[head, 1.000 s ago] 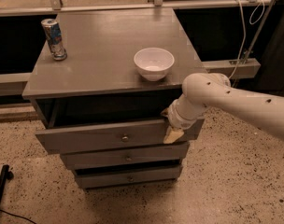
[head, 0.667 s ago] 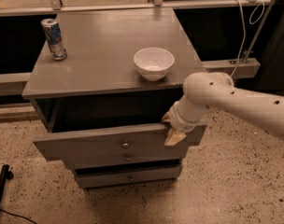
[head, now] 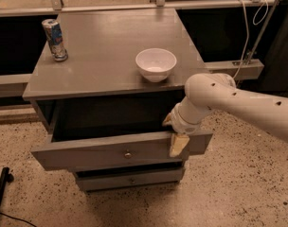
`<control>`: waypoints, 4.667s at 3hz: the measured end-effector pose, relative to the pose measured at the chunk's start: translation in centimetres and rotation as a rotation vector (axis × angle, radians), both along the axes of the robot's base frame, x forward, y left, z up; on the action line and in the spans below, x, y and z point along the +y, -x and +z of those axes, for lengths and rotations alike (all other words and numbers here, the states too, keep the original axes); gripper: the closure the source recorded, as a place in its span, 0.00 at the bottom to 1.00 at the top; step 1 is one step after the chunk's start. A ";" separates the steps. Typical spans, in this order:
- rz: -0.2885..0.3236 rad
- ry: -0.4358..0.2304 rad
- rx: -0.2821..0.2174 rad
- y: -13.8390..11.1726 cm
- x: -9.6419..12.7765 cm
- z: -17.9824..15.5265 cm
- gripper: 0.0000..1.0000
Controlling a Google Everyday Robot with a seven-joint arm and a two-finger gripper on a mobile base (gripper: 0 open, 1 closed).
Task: Open top drawer
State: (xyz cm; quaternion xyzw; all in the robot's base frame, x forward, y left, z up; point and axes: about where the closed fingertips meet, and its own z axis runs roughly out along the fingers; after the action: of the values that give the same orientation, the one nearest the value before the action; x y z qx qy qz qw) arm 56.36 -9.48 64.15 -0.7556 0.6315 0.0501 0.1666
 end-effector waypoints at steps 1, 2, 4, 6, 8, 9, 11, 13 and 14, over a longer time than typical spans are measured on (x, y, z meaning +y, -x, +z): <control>0.000 0.000 0.000 0.0 0.0 0.0 0.01; 0.002 -0.014 0.008 0.0 0.0 -0.2 0.00; 0.151 -0.033 0.154 5.9 0.9 -1.5 0.27; 0.197 0.000 0.187 7.3 1.2 -0.8 0.56; 0.272 -0.076 0.121 9.4 0.6 1.2 0.26; 0.278 -0.079 0.029 9.8 0.7 4.5 0.05; 0.196 0.048 -0.107 6.5 1.8 10.7 0.00; 0.032 0.024 -0.073 0.8 3.7 7.6 0.43; -0.097 0.000 -0.111 0.0 4.4 5.5 0.66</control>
Offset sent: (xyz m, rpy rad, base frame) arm 0.0008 -0.0024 -0.0011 0.0317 0.0129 0.0020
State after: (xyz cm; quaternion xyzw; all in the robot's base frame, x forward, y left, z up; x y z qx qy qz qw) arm 56.41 -5.08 69.66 -0.7257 0.6573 -0.0003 0.2035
